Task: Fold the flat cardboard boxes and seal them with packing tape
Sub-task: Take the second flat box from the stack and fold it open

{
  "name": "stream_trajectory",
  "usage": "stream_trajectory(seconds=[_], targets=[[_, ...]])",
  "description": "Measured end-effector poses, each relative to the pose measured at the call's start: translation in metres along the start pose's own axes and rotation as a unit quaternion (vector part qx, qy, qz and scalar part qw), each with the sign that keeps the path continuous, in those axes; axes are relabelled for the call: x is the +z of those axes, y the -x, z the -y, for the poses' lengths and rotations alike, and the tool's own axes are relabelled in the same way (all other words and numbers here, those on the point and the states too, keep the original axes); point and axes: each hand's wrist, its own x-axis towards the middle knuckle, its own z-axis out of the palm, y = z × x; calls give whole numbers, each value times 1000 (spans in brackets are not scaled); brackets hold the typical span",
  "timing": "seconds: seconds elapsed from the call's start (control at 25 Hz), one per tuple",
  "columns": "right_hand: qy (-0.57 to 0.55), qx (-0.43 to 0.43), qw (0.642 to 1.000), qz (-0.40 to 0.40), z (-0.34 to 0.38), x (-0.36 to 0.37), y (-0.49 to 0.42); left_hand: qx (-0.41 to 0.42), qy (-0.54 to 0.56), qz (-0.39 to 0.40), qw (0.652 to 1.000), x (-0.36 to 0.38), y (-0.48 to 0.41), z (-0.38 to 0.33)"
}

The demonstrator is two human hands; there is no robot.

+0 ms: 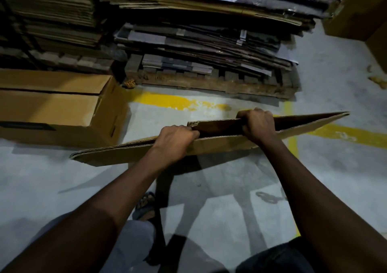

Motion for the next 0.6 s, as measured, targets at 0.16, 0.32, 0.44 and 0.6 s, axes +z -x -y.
stream_trajectory(seconds=[0.16,0.32,0.44,0.6], targets=[[-22,32,999,-11,-12,10,-1,86,-42,-44,994,23,11,-28],[-20,47,998,-27,-18,21,-10,110,-3,-59,992,37,9,-31],[-11,44,998,-51,-16,26,-15,96,41,-63,993,39,-1,-20],[17,5,999,-26,-4,30,-16,56,76,-77,993,38,-1,-3]])
